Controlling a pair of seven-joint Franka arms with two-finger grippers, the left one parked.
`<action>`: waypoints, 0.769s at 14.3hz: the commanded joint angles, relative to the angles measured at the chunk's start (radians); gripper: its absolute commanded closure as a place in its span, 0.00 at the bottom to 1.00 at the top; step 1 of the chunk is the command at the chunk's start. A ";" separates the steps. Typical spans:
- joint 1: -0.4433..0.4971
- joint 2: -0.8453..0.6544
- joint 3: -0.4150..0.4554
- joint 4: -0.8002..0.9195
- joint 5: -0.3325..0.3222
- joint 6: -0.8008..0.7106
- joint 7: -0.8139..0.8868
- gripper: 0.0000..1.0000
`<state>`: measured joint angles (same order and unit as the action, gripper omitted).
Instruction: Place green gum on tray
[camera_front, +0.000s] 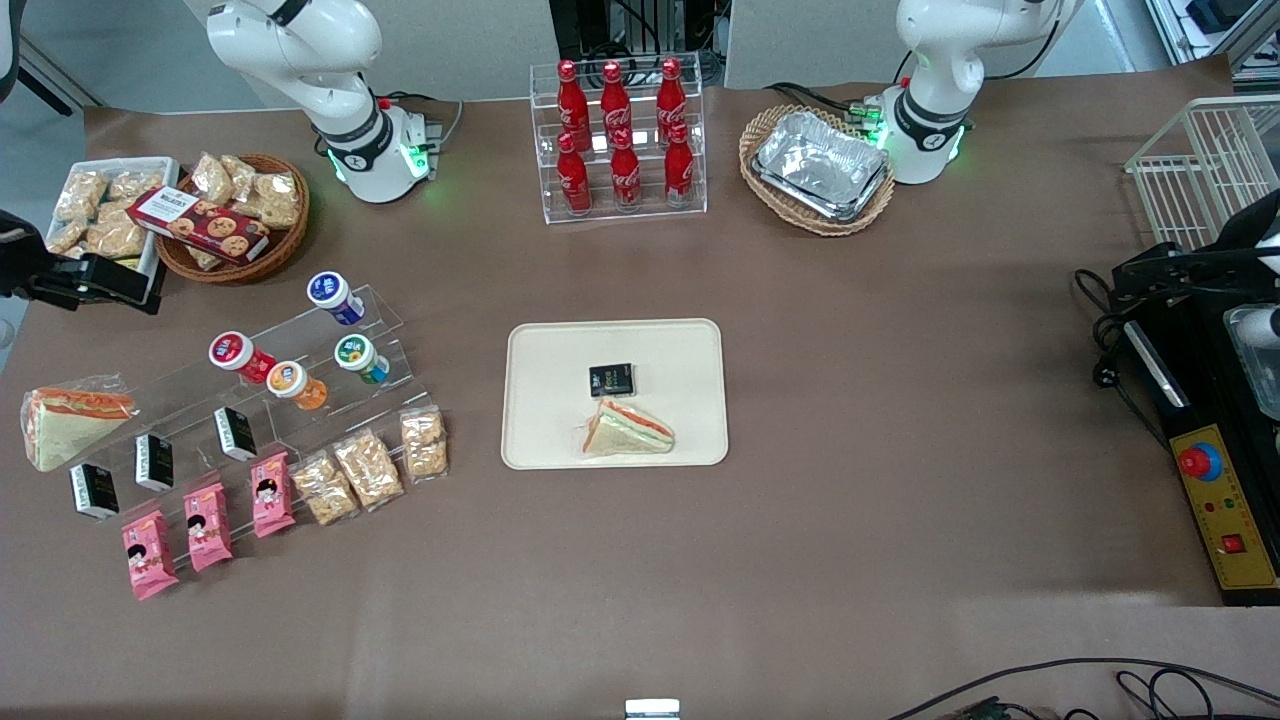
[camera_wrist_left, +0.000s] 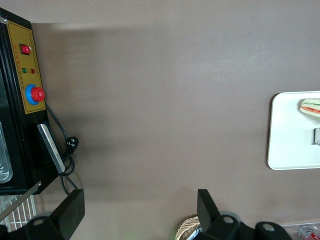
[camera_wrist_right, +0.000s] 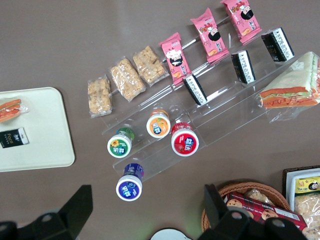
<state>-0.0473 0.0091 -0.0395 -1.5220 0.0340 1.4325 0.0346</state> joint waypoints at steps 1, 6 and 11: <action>-0.013 -0.032 0.007 -0.029 -0.005 -0.017 -0.013 0.00; -0.013 -0.043 0.007 -0.049 0.004 -0.014 -0.013 0.00; -0.005 -0.113 0.009 -0.173 0.026 0.057 -0.010 0.00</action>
<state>-0.0473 -0.0141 -0.0377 -1.5638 0.0349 1.4256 0.0346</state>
